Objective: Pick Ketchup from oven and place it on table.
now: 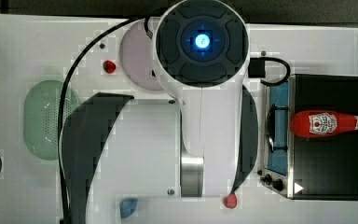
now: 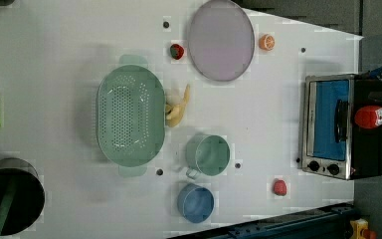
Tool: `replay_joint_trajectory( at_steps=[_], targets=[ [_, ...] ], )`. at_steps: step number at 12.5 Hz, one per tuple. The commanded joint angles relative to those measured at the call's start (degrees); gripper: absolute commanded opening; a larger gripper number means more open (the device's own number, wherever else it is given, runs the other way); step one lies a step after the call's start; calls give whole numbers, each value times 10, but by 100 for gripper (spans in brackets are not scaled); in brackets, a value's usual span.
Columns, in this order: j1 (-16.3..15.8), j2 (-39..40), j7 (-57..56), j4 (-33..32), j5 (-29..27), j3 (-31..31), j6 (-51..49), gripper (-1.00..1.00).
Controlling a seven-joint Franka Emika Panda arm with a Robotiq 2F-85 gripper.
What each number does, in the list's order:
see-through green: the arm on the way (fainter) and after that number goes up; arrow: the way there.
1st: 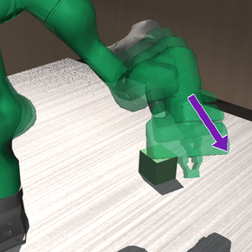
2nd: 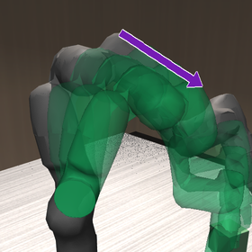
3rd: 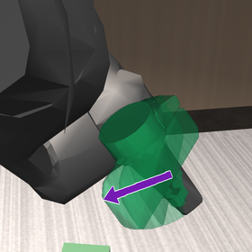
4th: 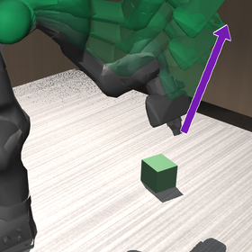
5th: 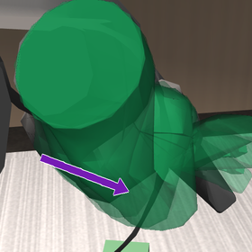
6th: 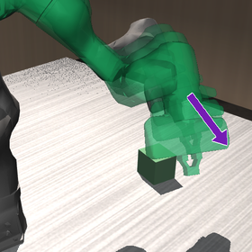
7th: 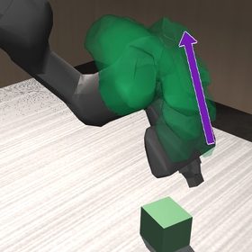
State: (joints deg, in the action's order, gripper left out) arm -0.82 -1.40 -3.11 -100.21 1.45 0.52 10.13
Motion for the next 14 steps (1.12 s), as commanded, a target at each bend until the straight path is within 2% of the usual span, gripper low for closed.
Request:
replay_joint_trajectory(
  at_steps=[1, 3, 7, 14],
  targets=[
    [16, -167, -22, -53, -4, 8, -124, 59],
    [17, -166, -22, -53, -4, 9, -122, 100],
    [34, -148, -22, -53, 3, 48, -96, 100],
    [61, -43, -22, -51, 3, 197, 41, 100]
  ],
)
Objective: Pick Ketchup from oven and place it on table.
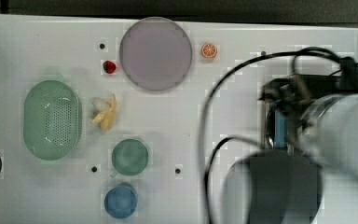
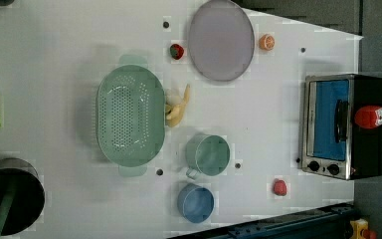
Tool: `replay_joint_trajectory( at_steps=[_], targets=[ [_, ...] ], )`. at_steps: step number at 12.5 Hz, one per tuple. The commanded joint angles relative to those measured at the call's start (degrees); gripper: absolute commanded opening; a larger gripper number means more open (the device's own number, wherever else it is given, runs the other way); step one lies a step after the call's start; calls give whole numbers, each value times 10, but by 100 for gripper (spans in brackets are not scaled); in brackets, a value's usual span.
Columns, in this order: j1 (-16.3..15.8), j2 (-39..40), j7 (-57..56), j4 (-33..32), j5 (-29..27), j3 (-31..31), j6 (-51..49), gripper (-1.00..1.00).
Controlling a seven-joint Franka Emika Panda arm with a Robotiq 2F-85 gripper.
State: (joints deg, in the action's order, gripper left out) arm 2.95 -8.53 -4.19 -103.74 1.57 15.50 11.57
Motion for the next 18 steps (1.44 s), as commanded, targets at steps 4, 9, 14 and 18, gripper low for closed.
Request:
replay_joint_trajectory(
  at_steps=[4, 9, 14, 18],
  targets=[
    [24, 107, -11, -16, 1, 117, 125, 100],
    [33, 198, -11, -16, -60, 166, 214, 100],
    [49, 257, -11, -17, -141, 175, 216, 100],
    [52, 281, -11, -19, -169, 175, 225, 100]
  ],
)
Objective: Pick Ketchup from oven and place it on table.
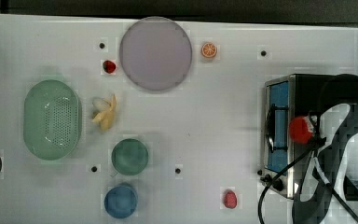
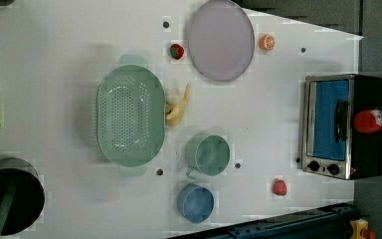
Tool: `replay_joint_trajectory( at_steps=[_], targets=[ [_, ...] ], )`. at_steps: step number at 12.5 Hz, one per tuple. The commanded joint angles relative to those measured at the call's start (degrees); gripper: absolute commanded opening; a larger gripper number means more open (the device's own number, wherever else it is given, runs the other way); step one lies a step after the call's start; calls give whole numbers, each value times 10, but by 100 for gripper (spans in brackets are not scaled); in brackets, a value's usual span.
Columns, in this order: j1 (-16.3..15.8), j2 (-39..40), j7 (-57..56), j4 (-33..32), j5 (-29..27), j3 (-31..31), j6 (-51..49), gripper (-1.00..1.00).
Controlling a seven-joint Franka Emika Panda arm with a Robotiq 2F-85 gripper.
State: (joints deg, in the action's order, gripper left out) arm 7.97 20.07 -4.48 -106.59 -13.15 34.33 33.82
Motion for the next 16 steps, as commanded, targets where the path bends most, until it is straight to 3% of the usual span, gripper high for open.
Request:
replay_joint_trajectory(
  at_steps=[1, 3, 4, 9, 12, 16],
  targets=[
    [2, -1, -8, 9, -21, -13, 2, 100],
    [2, 2, -8, 6, -22, -14, 3, 43],
    [1, 0, -8, 6, -22, -14, 3, 29],
    [-7, -18, -16, 36, -5, -15, -12, 29],
    [-29, -54, -56, 87, 52, -22, -92, 29],
    [-65, -104, -174, 123, 61, -65, -167, 29]
  ],
)
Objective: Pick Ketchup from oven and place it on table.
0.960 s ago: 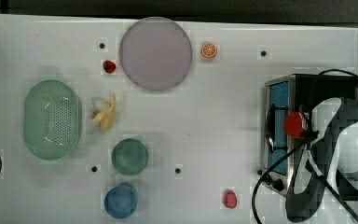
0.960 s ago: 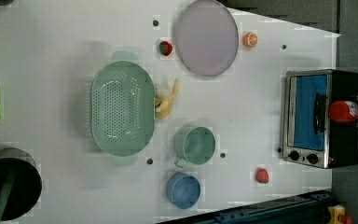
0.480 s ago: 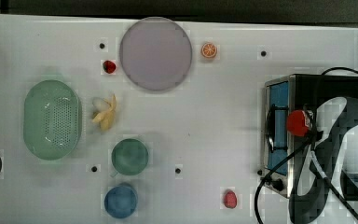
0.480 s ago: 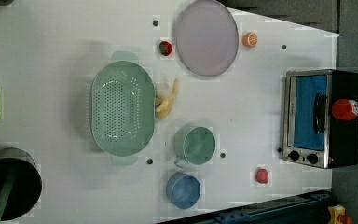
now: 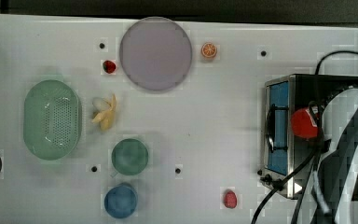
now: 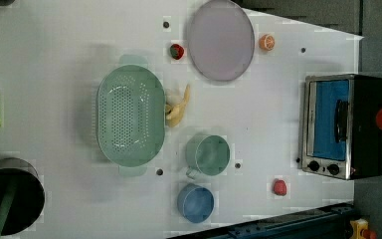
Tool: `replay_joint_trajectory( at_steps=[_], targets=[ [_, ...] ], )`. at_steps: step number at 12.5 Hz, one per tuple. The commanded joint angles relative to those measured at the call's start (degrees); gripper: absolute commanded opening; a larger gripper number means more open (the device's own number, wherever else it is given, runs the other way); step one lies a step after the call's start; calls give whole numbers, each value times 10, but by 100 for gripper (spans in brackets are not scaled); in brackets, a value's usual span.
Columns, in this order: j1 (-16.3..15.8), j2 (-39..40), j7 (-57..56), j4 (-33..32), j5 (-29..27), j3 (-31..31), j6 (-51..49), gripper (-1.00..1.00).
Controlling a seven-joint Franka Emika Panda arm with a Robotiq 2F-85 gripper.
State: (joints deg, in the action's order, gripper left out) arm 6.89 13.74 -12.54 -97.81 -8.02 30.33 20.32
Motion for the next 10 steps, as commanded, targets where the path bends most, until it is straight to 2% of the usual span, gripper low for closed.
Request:
replay_joint_trajectory(
  at_steps=[1, 5, 10],
  targets=[
    [-62, -50, -124, 35, 10, -42, -40, 29],
    [-89, -60, -211, 31, 10, -127, -57, 29],
    [-112, -63, -155, -37, 28, -197, -55, 29]
  ],
)
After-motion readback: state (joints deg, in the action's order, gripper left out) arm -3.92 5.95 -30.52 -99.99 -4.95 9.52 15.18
